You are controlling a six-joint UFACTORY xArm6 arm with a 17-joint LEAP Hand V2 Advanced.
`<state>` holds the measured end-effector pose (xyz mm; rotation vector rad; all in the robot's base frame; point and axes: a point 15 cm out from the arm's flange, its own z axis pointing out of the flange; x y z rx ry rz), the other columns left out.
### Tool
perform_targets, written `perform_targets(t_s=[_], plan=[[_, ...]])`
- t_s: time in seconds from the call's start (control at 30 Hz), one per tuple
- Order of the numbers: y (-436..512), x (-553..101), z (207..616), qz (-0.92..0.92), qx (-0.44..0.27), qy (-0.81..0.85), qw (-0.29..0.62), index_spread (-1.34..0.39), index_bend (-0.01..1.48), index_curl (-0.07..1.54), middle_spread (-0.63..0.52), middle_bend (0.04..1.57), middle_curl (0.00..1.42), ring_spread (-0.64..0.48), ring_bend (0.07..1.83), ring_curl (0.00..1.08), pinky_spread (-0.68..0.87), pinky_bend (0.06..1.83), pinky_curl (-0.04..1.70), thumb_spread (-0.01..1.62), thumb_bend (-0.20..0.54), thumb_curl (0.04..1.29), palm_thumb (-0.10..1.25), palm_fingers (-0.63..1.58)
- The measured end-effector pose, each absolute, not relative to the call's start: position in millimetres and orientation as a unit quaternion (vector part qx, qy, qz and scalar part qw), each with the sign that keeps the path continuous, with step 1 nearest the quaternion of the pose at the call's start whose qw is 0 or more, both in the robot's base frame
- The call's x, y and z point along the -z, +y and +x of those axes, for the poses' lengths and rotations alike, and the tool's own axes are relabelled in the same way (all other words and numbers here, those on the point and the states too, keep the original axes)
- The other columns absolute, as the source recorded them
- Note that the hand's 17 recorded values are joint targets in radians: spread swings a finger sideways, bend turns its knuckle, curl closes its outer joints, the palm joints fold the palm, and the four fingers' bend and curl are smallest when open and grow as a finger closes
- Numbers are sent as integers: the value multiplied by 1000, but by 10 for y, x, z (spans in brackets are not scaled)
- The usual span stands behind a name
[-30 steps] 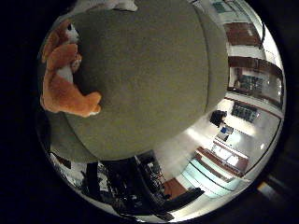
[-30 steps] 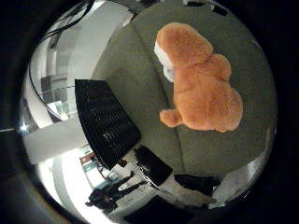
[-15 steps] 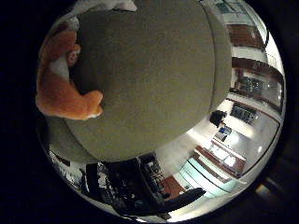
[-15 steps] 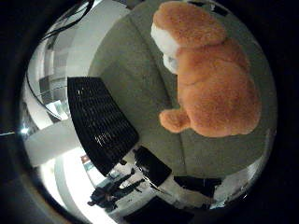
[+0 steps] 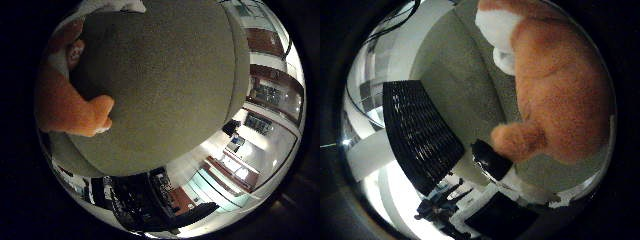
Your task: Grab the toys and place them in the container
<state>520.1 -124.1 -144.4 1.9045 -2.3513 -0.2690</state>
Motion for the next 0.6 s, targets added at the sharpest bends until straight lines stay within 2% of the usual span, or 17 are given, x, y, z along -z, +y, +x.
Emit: perform_targets(t_s=[0.07, 0.1, 0.23, 0.4, 0.6], plan=[[-1254, 1451, 5195, 626, 88, -773, 53, -142, 173, 286, 41, 409, 395, 83, 611, 279, 293, 794, -14, 1075, -14, 301, 512, 482], [-1261, 1451, 5193, 626, 88, -773, 53, -181, 179, 296, -16, 472, 421, 19, 678, 293, 210, 832, -11, 1084, -9, 308, 549, 599], [-1301, 1447, 5199, 624, 86, -775, 52, -285, 201, 345, -136, 581, 491, -149, 824, 351, -33, 981, 2, 1097, -15, 324, 606, 819], [-1354, 1441, 5204, 624, 82, -776, 51, -373, 245, 435, -225, 652, 574, -244, 904, 414, -262, 1183, 33, 1101, -18, 340, 643, 914], [-1378, 1433, 5199, 622, 82, -777, 51, -447, 301, 553, -283, 723, 662, -283, 987, 476, -349, 1278, 90, 1089, -12, 365, 718, 1042]])
